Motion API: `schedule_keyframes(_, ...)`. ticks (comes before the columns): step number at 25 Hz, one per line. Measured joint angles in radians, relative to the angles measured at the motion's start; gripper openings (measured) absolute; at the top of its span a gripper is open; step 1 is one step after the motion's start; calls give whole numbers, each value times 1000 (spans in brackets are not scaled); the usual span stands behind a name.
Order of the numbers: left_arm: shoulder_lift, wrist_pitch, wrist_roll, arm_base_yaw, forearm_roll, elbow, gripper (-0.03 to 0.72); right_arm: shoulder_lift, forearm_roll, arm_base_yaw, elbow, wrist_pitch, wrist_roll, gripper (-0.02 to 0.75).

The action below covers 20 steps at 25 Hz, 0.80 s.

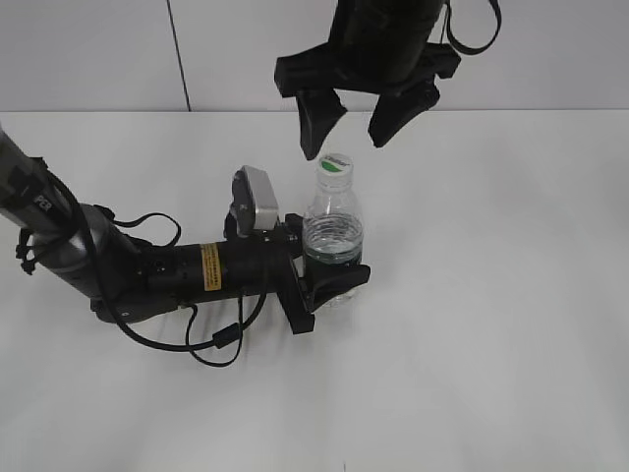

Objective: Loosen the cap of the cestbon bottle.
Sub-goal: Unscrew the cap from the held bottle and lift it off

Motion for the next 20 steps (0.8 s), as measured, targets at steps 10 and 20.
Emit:
schedule_keyframes(10,0,0,0,0,-1,0,403,27,0,0,14,-1,-33,590)
schedule_keyframes(20,0,0,0,0,-1,0,403,59,5,0,14,-1,-48,562)
